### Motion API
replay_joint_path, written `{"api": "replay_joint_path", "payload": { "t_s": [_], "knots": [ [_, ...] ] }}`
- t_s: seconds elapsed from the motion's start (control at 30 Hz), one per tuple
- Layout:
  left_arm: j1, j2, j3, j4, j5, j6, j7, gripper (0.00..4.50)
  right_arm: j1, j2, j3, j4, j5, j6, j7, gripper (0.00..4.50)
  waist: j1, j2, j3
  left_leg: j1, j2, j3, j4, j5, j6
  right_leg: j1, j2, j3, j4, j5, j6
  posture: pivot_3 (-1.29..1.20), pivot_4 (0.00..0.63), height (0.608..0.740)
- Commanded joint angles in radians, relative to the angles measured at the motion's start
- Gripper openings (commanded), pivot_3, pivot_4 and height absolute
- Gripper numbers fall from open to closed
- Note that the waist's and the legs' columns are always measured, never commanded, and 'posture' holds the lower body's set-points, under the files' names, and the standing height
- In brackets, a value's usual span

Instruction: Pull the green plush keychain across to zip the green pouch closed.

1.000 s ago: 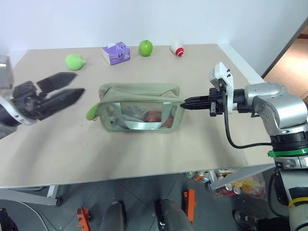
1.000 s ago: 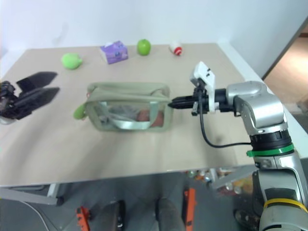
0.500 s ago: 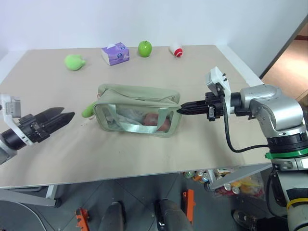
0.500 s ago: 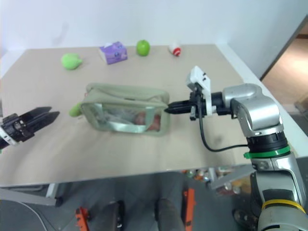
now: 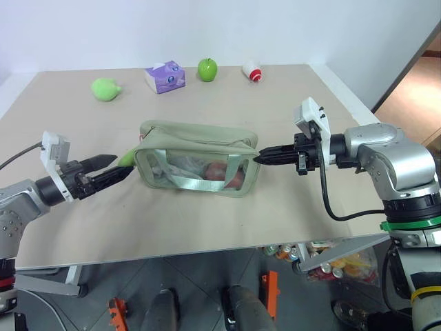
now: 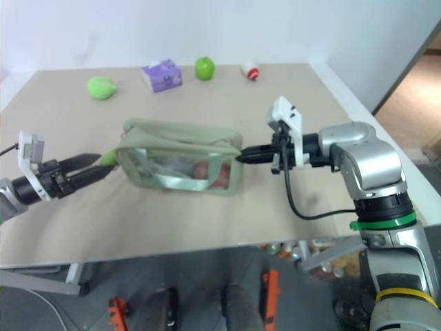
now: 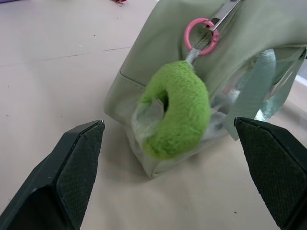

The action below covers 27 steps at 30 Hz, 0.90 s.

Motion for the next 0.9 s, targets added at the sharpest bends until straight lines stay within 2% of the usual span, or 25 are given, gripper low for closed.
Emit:
{"api": "replay_joint_path", "payload": {
  "t_s": [0.03, 0.2, 0.7, 0.9],
  "knots": [
    [-0.015, 0.035, 0.03, 0.025, 0.021, -0.027, -0.029, 4.5, 0.008, -0.016, -0.028, -0.038, 0.011, 0.007, -0.01, 0.03, 0.0, 0.0, 0.0, 0.0, 0.0, 0.0, 0.0, 0.0, 0.0, 0.0, 0.0, 0.0, 0.0, 0.0, 0.0, 0.0, 0.15, 0.74],
    [-0.017, 0.045, 0.022, 0.037, 0.04, -0.033, -0.052, 4.5, 0.008, -0.019, -0.027, -0.037, 0.013, 0.008, -0.013, 0.03, 0.0, 0.0, 0.0, 0.0, 0.0, 0.0, 0.0, 0.0, 0.0, 0.0, 0.0, 0.001, 0.0, 0.0, 0.0, 0.0, 0.15, 0.74],
    [-0.118, -0.027, -0.079, 0.08, 0.123, -0.085, -0.045, 4.5, 0.006, -0.026, -0.03, -0.04, 0.017, 0.013, -0.022, 0.03, 0.001, 0.0, 0.0, 0.0, 0.0, 0.0, 0.0, 0.0, 0.0, 0.0, 0.001, 0.002, 0.0, 0.0, 0.001, 0.0, 0.15, 0.74],
    [-0.145, -0.029, -0.068, 0.107, 0.137, -0.096, -0.047, 4.5, 0.011, -0.034, -0.033, -0.05, 0.021, 0.023, -0.026, 0.03, 0.001, 0.0, 0.0, 0.0, 0.0, 0.0, 0.001, 0.0, 0.0, 0.0, 0.001, 0.003, 0.0, 0.001, 0.001, 0.0, 0.15, 0.74]
  ]
}}
